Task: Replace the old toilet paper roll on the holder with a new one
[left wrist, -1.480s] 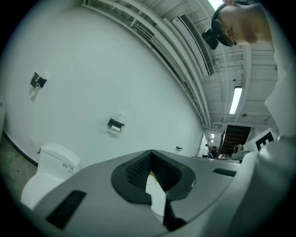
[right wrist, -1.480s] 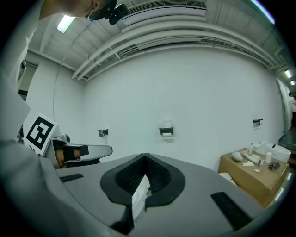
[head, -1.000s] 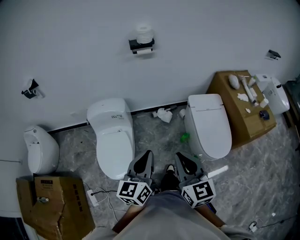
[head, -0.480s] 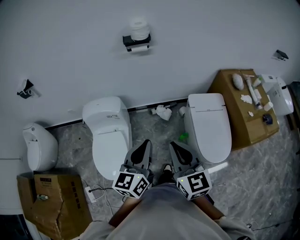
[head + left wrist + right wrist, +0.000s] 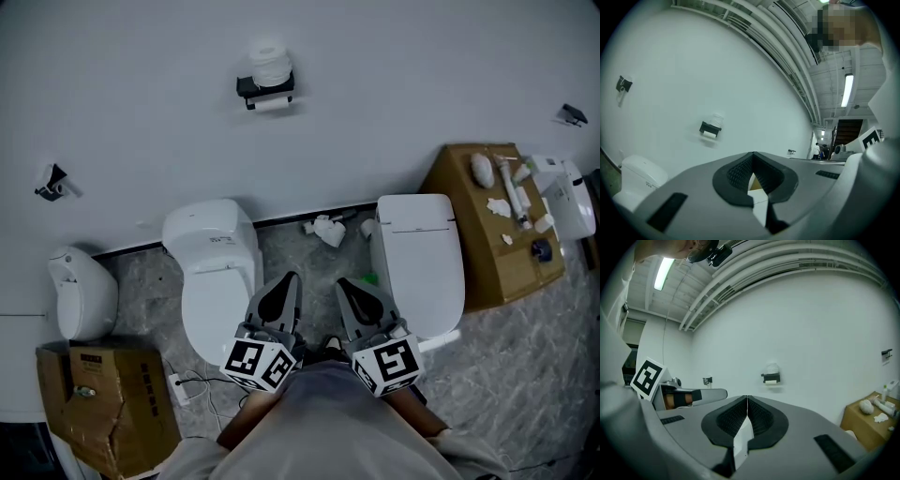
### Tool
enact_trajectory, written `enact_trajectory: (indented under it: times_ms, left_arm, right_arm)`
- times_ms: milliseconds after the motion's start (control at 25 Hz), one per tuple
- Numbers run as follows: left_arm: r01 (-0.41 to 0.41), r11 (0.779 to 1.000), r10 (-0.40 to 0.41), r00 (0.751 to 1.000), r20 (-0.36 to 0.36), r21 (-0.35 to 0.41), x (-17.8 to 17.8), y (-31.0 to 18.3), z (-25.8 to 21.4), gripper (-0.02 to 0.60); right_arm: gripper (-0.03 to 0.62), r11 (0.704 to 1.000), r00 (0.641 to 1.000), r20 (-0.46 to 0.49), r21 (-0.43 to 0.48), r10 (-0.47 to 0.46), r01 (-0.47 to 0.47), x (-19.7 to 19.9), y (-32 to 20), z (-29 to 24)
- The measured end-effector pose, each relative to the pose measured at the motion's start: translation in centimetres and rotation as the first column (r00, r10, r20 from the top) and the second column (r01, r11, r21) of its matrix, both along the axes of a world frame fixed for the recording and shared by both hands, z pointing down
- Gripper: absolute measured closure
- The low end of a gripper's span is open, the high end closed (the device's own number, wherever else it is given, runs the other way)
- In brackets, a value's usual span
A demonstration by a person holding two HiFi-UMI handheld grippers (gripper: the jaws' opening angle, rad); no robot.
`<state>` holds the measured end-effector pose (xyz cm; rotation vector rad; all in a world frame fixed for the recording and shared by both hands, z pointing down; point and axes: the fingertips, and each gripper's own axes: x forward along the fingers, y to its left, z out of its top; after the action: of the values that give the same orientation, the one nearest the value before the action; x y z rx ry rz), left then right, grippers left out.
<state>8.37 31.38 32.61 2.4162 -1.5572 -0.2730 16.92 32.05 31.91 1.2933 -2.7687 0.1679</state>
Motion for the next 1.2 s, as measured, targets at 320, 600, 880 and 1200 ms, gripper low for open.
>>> enact_trajectory:
  times_ms: [320,600,880,1200]
  left_arm:
    - [0.006,1.000,-0.006,1.000,-0.007,0.004,1.1,-1.8,-0.8,0.577]
    - [-0.004,1.000,0.004,1.000,-0.021,0.000,0.9,-5.4,-0.5,0.577]
    - [-0.011,1.000,0.011,0.999,-0.034,-0.006,-0.2,-10.8,-0.2,0.577]
    - [-0.032,0.999,0.031,0.998,-0.046,-0.013,-2.4,-19.0,-0.2,0.577]
  right_arm:
    - [0.577,1.000,0.999,0.025,0.005,-0.021,0.021,0.4,-2.2,-0.1]
    - [0.577,0.999,0.999,0.020,0.011,-0.032,0.032,-0.4,-5.5,0.0]
    - [0.579,1.000,1.000,0.015,-0.001,-0.020,0.020,-1.7,-11.0,0.3]
    - [0.579,0.999,1.000,-0.008,-0.026,-0.030,0.030,-4.4,-18.9,0.8]
